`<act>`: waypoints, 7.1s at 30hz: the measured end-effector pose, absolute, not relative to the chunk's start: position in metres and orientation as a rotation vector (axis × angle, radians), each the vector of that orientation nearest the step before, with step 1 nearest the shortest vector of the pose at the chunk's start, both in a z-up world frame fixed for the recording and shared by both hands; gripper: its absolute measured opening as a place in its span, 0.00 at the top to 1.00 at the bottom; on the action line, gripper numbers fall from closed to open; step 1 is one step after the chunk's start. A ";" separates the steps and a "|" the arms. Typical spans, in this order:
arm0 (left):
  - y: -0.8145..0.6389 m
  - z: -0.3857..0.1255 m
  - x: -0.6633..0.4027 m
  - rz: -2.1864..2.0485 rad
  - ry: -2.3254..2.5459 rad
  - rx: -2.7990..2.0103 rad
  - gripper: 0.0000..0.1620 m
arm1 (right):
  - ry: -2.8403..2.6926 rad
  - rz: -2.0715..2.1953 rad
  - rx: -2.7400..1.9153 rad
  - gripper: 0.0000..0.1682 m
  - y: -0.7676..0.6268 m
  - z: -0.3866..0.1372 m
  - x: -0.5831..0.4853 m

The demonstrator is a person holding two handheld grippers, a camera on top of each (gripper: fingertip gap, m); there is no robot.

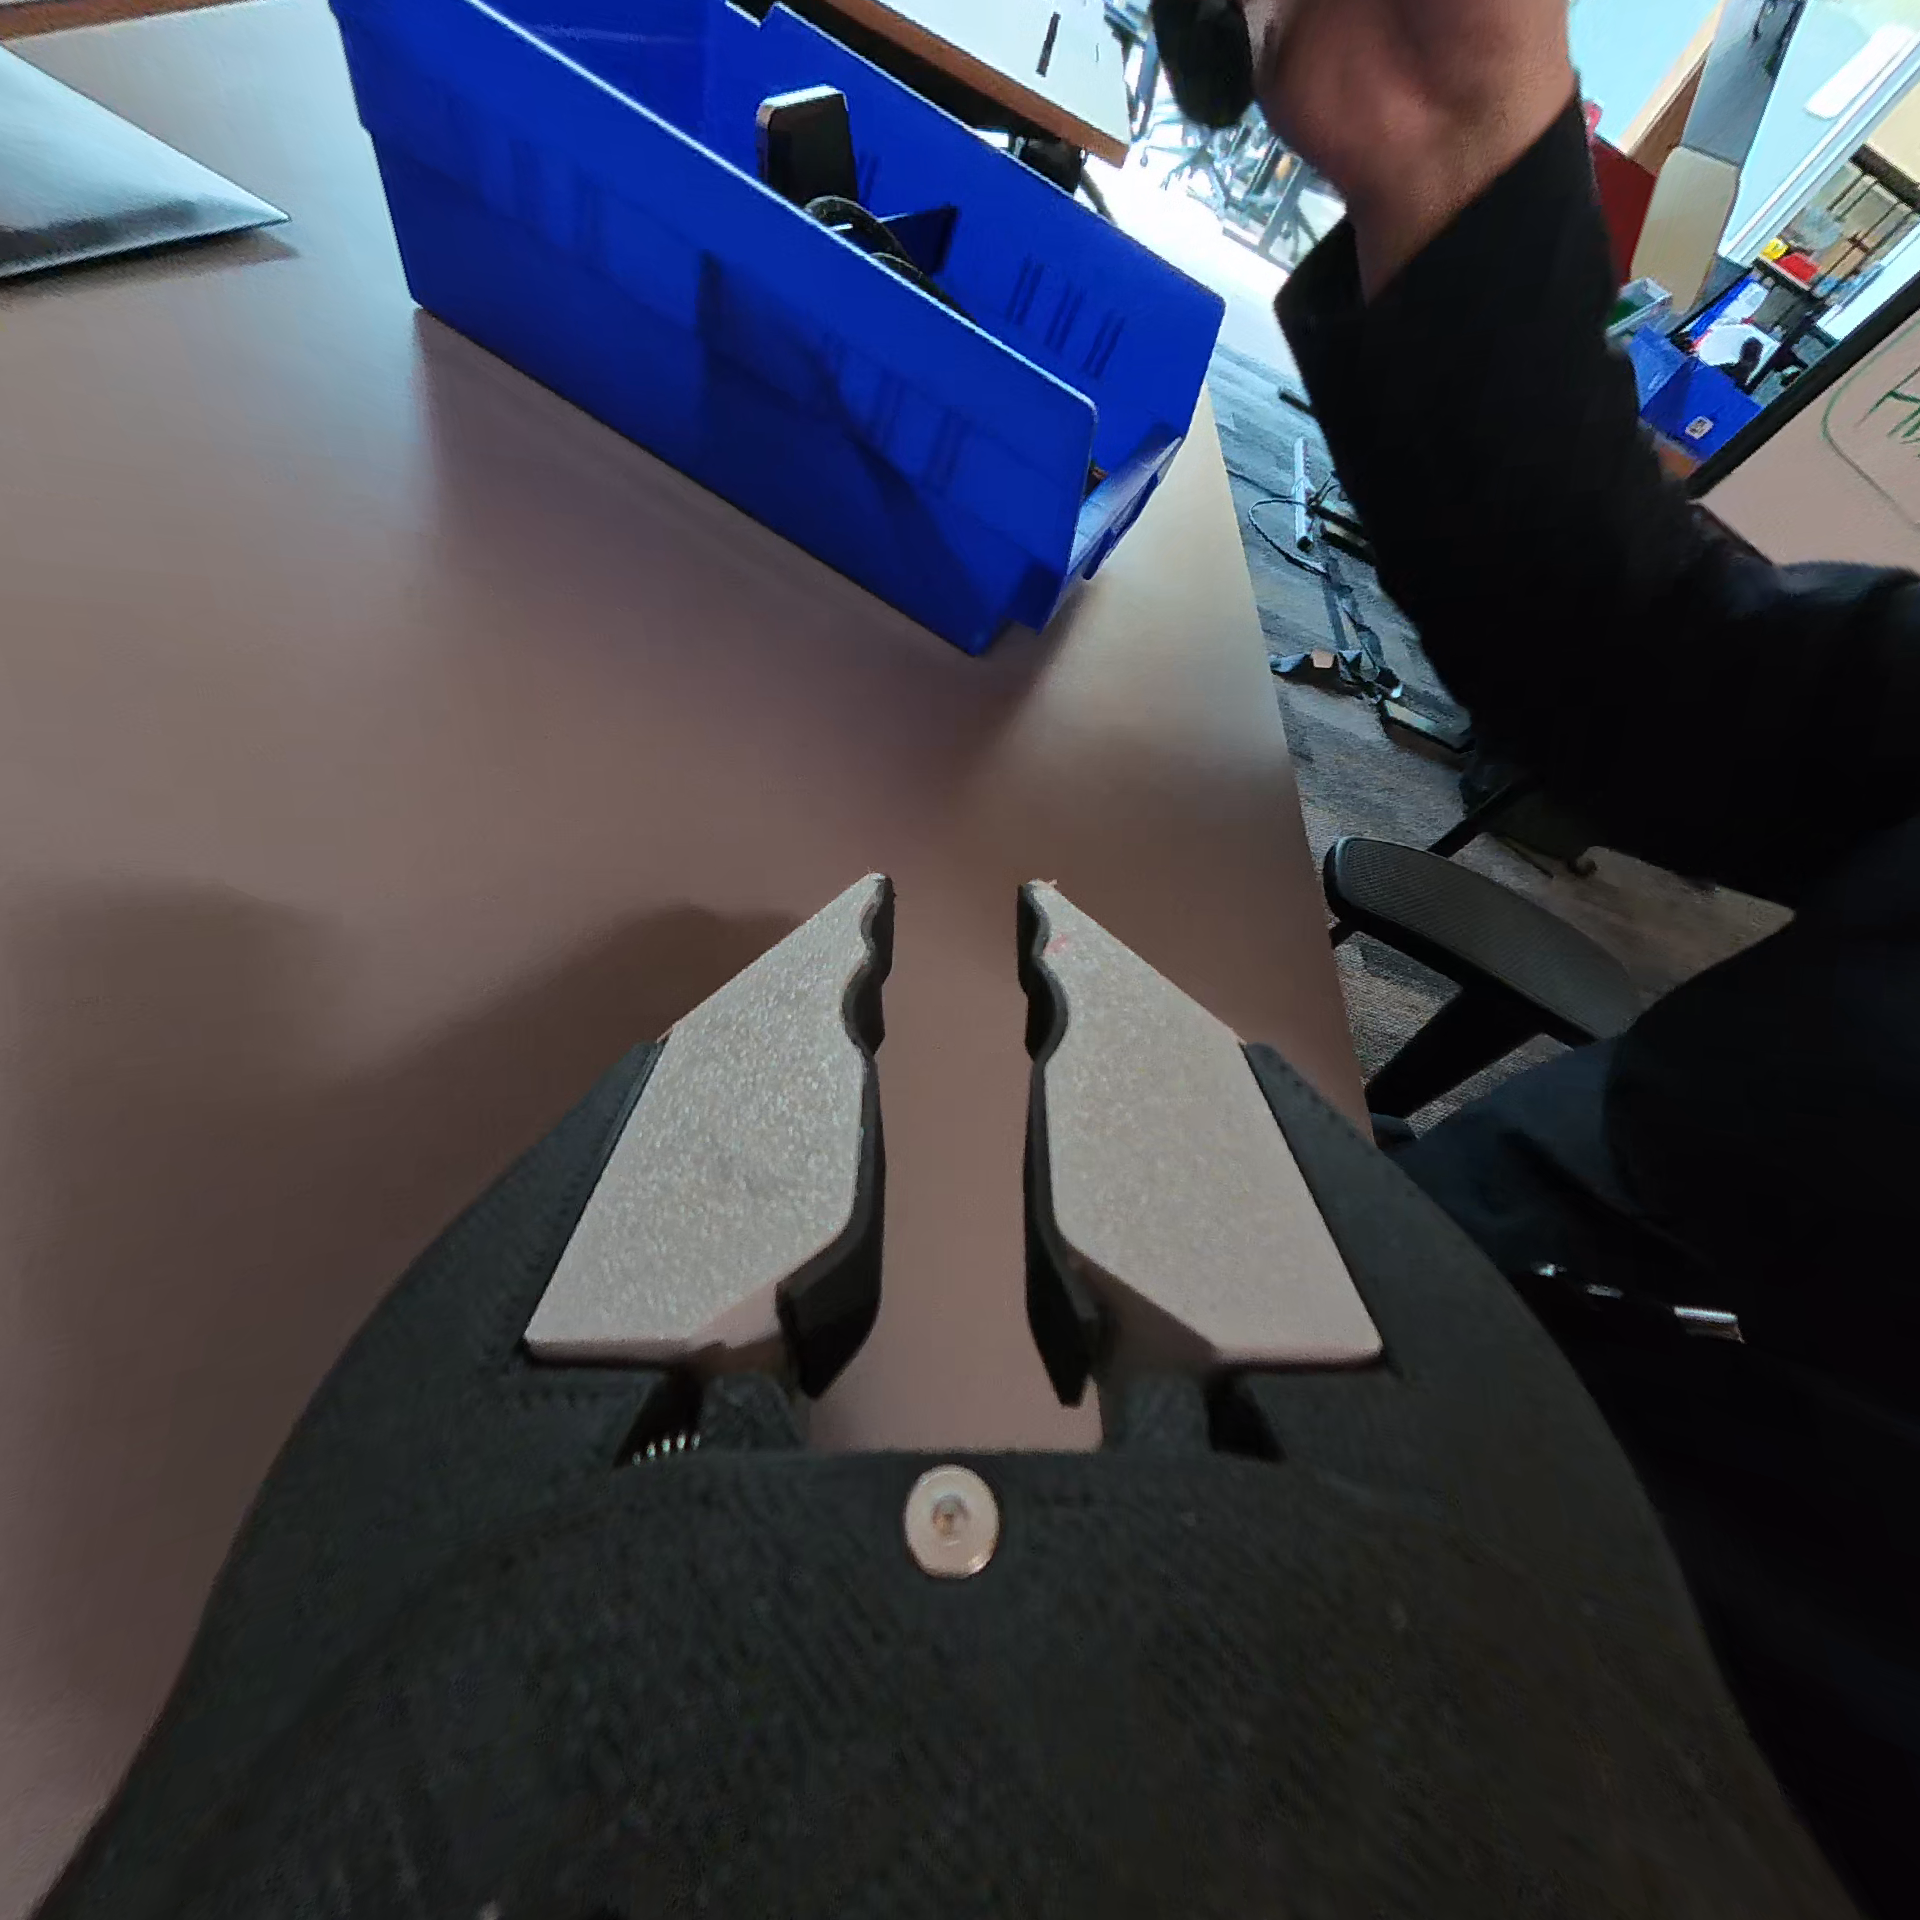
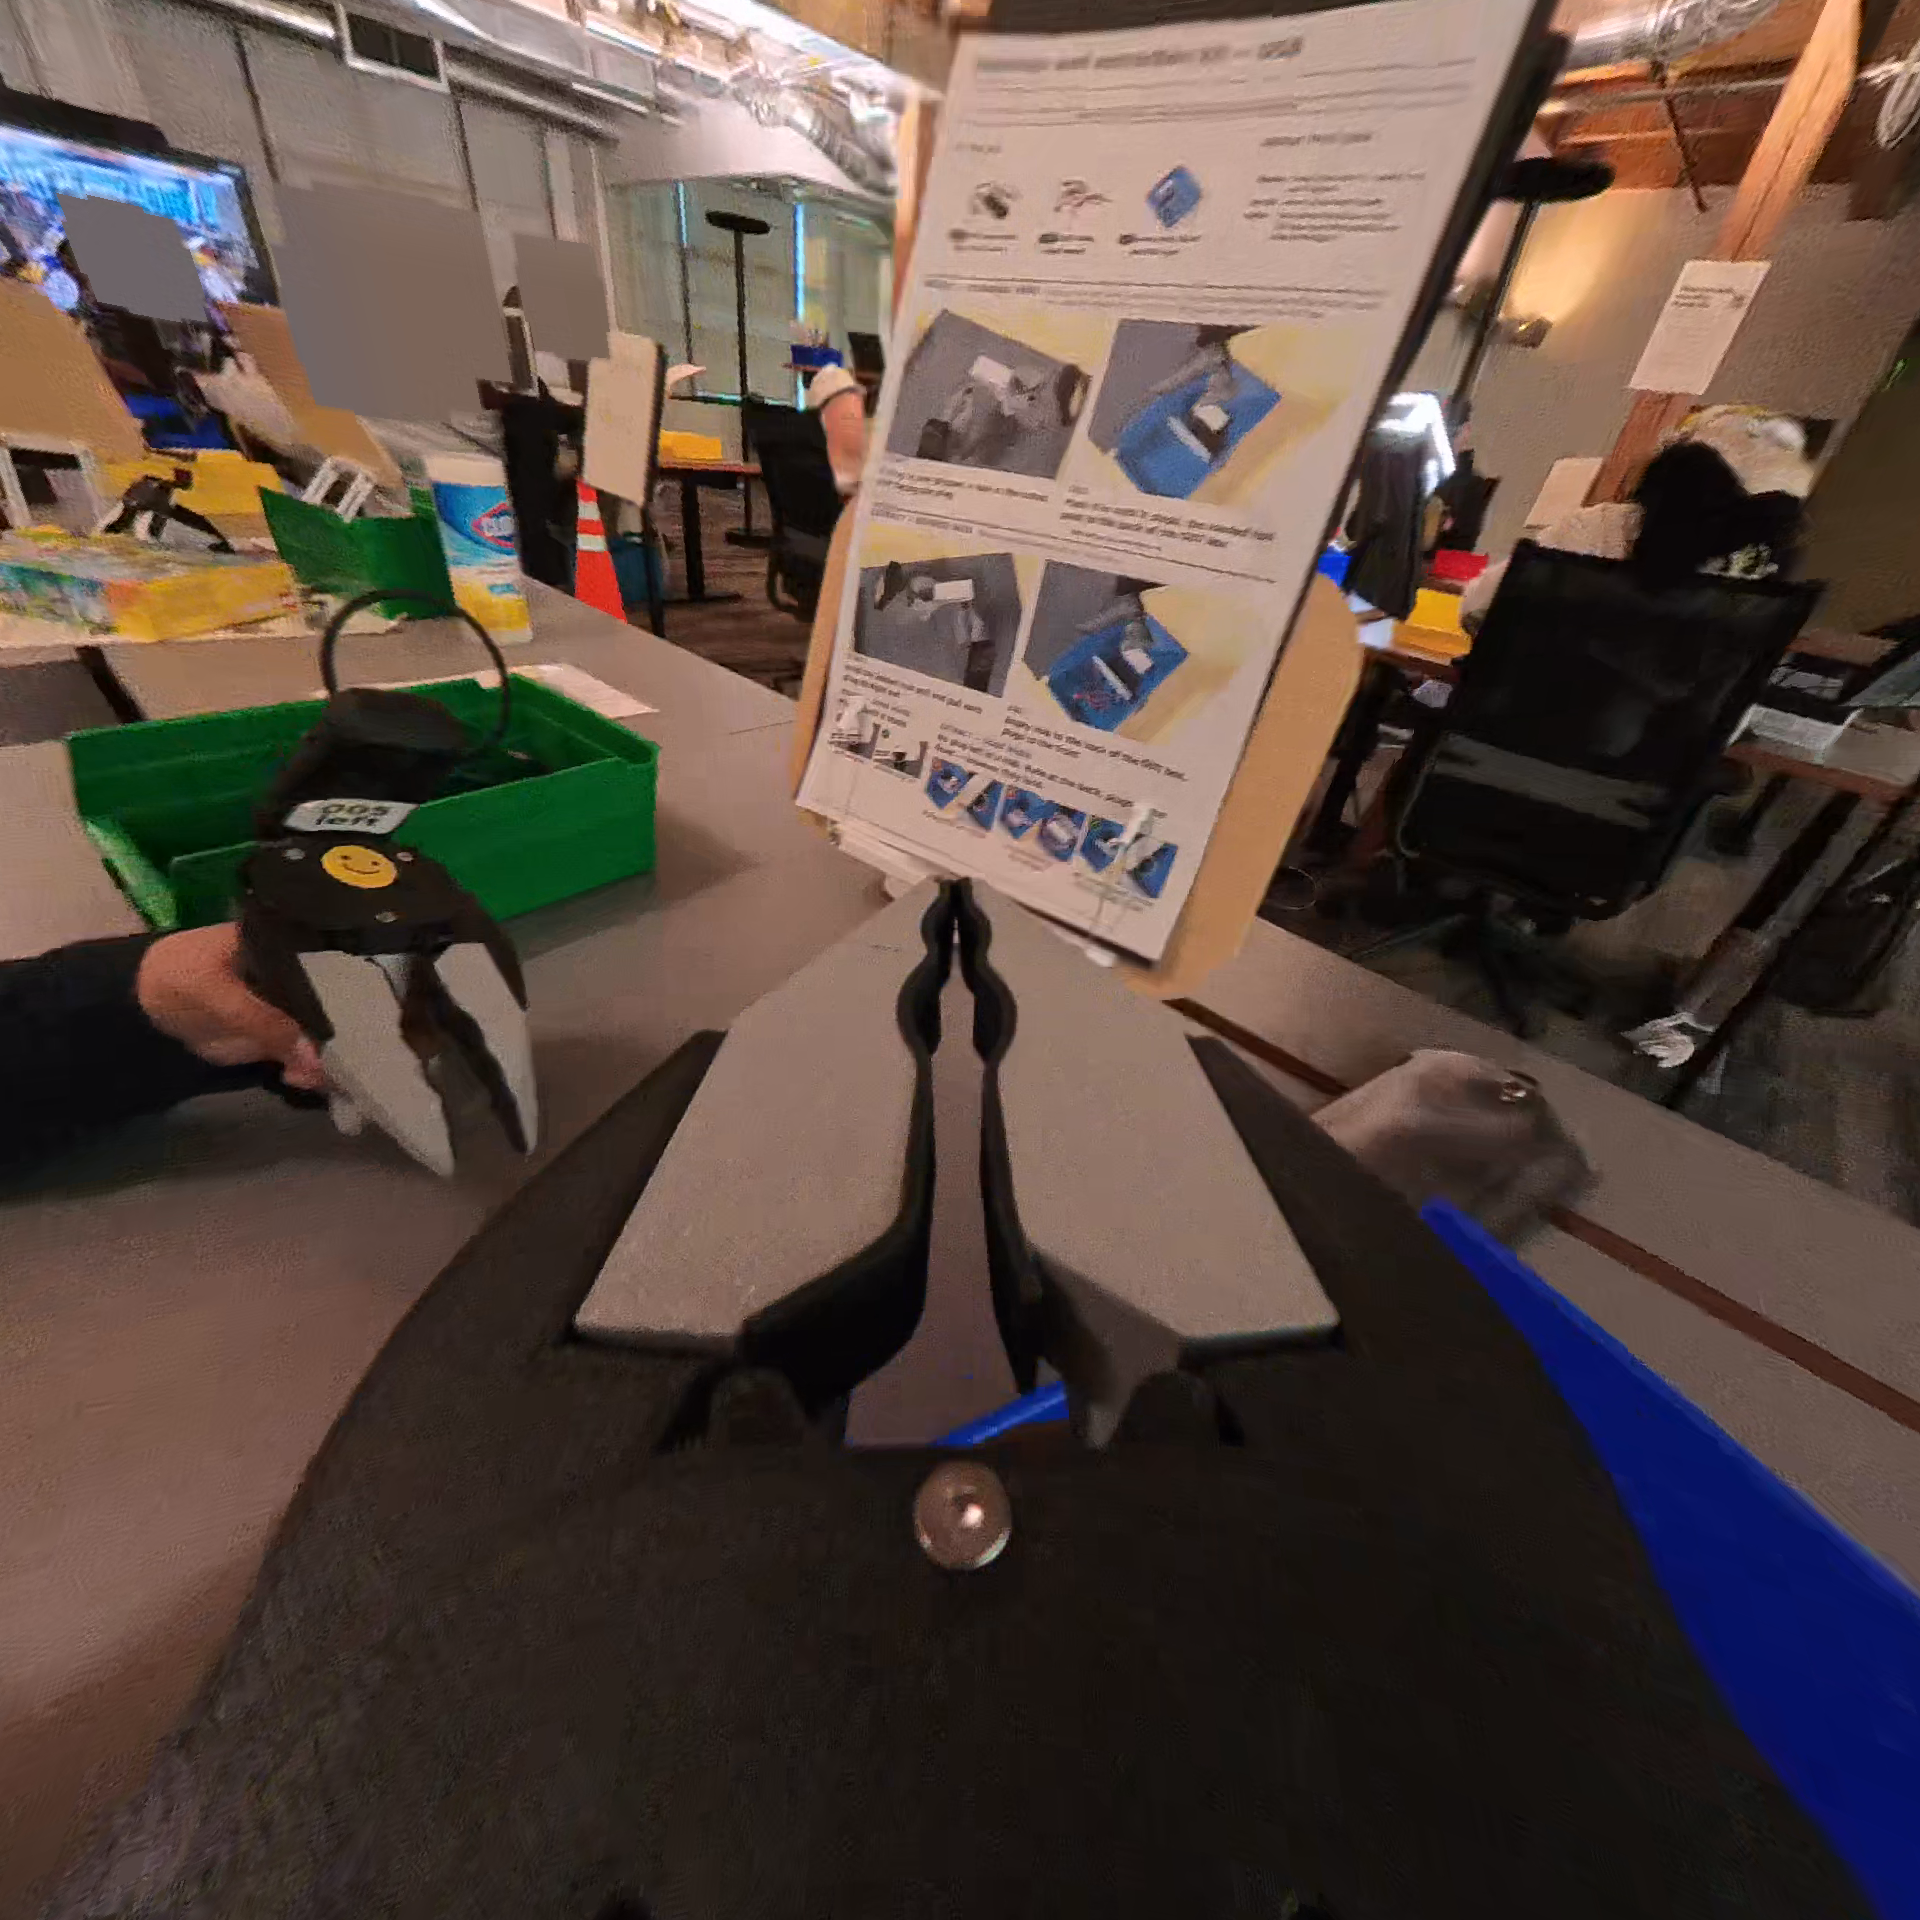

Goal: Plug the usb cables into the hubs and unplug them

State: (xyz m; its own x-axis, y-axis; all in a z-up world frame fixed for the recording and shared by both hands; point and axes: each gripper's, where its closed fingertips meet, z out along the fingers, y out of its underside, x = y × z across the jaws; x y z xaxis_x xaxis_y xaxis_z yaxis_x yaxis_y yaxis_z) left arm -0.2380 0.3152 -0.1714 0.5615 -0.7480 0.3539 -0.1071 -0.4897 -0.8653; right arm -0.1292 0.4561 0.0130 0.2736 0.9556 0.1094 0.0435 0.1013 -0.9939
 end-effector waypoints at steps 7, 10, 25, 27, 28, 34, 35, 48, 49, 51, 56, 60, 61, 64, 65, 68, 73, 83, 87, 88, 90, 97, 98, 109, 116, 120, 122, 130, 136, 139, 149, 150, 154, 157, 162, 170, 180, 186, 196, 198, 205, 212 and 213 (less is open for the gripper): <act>0.317 -0.173 -0.239 -0.913 0.693 -1.941 0.86 | -1.293 1.025 -1.435 0.68 0.372 -0.058 -0.235; 0.322 -0.171 -0.247 -0.834 0.674 -1.937 0.86 | -1.348 0.822 -1.463 0.62 0.381 -0.091 -0.266; 0.337 -0.170 -0.255 -0.651 0.645 -1.926 0.78 | -1.325 0.701 -1.606 0.52 0.421 -0.184 -0.313; 0.337 -0.170 -0.256 -0.630 0.654 -1.918 0.78 | -1.276 0.754 -1.614 0.55 0.419 -0.179 -0.314; 0.338 -0.170 -0.256 -0.620 0.654 -1.917 0.77 | -1.245 0.796 -1.606 0.56 0.418 -0.173 -0.315; 0.338 -0.171 -0.262 -0.586 0.641 -1.915 0.76 | -1.154 0.847 -1.616 0.59 0.428 -0.169 -0.311; 0.338 -0.171 -0.263 -0.586 0.627 -1.912 0.76 | -1.153 0.844 -1.630 0.59 0.430 -0.174 -0.311; 0.259 -0.113 -0.317 -0.522 0.418 -1.866 0.61 | -1.216 0.903 -1.705 0.48 0.418 -0.190 -0.312; 0.251 -0.100 -0.328 -0.517 0.387 -1.843 0.60 | -1.227 0.920 -1.697 0.47 0.415 -0.188 -0.312; 0.237 -0.076 -0.356 -0.472 0.317 -1.813 0.57 | -1.220 0.919 -1.684 0.44 0.414 -0.185 -0.312; 0.207 -0.047 -0.454 -0.189 0.120 -1.879 0.50 | -1.187 0.838 -1.631 0.44 0.420 -0.178 -0.311; 0.190 -0.052 -0.522 0.002 -0.037 -1.972 0.50 | -1.211 0.782 -1.647 0.47 0.421 -0.184 -0.310; 0.187 -0.050 -0.532 0.028 -0.057 -1.967 0.56 | -1.215 0.777 -1.654 0.45 0.421 -0.187 -0.311; 0.185 -0.043 -0.551 -0.001 -0.104 -1.950 0.63 | -1.246 0.785 -1.678 0.41 0.414 -0.196 -0.314; 0.185 -0.040 -0.557 -0.003 -0.120 -1.947 0.62 | -1.266 0.783 -1.684 0.41 0.412 -0.199 -0.315; 0.190 -0.034 -0.580 0.052 -0.152 -1.958 0.61 | -1.303 0.751 -1.689 0.40 0.410 -0.204 -0.317; 0.211 -0.048 -0.598 0.106 -0.149 -2.085 0.61 | -1.303 0.750 -1.652 0.43 0.409 -0.199 -0.318; 0.239 -0.146 -0.615 0.190 -0.109 -2.667 0.61 | -1.327 0.756 -1.648 0.45 0.404 -0.201 -0.321; 0.225 -0.178 -0.639 0.278 -0.252 -2.869 0.58 | -1.328 0.758 -1.652 0.46 0.403 -0.202 -0.322; 0.221 -0.180 -0.647 0.353 -0.252 -2.897 0.60 | -1.326 0.760 -1.653 0.46 0.403 -0.203 -0.323; 0.215 -0.183 -0.661 0.487 -0.253 -2.929 0.64 | -1.321 0.772 -1.652 0.47 0.403 -0.202 -0.325; 0.192 -0.199 -0.686 0.762 -0.204 -3.055 0.80 | -1.329 0.763 -1.662 0.51 0.401 -0.204 -0.326; 0.190 -0.200 -0.690 0.808 -0.178 -3.065 0.83 | -1.328 0.762 -1.663 0.51 0.401 -0.204 -0.326; 0.210 -0.168 -0.689 1.017 0.134 -2.903 0.92 | -1.316 0.788 -1.658 0.56 0.399 -0.195 -0.326; 0.238 -0.065 -0.647 1.094 0.296 -2.383 0.92 | -1.370 0.897 -1.606 0.59 0.382 -0.187 -0.333; 0.256 -0.029 -0.571 1.020 0.473 -2.064 0.92 | -1.385 1.091 -1.526 0.62 0.362 -0.169 -0.336; 0.264 -0.029 -0.522 0.932 0.604 -1.954 0.92 | -1.367 1.200 -1.481 0.62 0.354 -0.155 -0.335; 0.272 -0.077 -0.363 0.640 1.173 -1.646 0.92 | -1.152 1.772 -1.357 0.58 0.348 -0.090 -0.307; 0.267 -0.089 -0.319 0.540 1.333 -1.553 0.92 | -1.337 2.062 -1.279 0.64 0.315 -0.080 -0.285; 0.263 -0.093 -0.309 0.584 1.404 -1.512 0.92 | -1.519 2.096 -1.309 0.67 0.290 -0.093 -0.281; 0.269 -0.111 -0.319 0.979 1.613 -1.401 0.90 | -1.793 2.154 -1.417 0.93 0.259 -0.127 -0.285; 0.270 -0.113 -0.323 0.952 1.588 -1.439 0.90 | -1.772 2.116 -1.437 0.93 0.262 -0.131 -0.290; 0.268 -0.115 -0.331 0.772 1.457 -1.577 0.88 | -1.693 2.022 -1.488 0.94 0.271 -0.139 -0.303; 0.258 -0.122 -0.336 0.663 1.424 -1.660 0.88 | -1.572 1.989 -1.550 0.94 0.290 -0.140 -0.308; 0.233 -0.149 -0.338 0.318 1.291 -1.903 0.89 | -1.357 1.986 -1.506 0.94 0.319 -0.120 -0.304; 0.250 -0.161 -0.322 -0.370 0.433 -2.150 0.81 | -1.094 1.977 -1.322 0.94 0.341 -0.082 -0.292; 0.268 -0.170 -0.261 -0.752 0.268 -1.987 0.77 | -1.086 1.887 -1.349 0.94 0.343 -0.087 -0.294; 0.289 -0.204 -0.271 -0.776 0.126 -2.044 0.78 | -1.181 1.847 -1.410 0.94 0.330 -0.103 -0.304; 0.309 -0.168 -0.280 -0.909 -0.003 -1.837 0.59 | -1.086 1.905 -1.326 0.94 0.338 -0.086 -0.296; 0.308 -0.165 -0.279 -0.915 0.013 -1.815 0.61 | -1.043 1.878 -1.312 0.94 0.345 -0.082 -0.293; 0.301 -0.139 -0.283 -0.942 0.016 -1.673 0.71 | -0.941 1.930 -1.269 0.94 0.357 -0.070 -0.283; 0.318 -0.126 -0.281 -0.843 0.049 -1.662 0.68 | -1.031 1.925 -1.188 0.94 0.334 -0.069 -0.291; 0.320 -0.122 -0.279 -0.861 0.054 -1.640 0.68 | -1.029 1.938 -1.185 0.94 0.333 -0.069 -0.291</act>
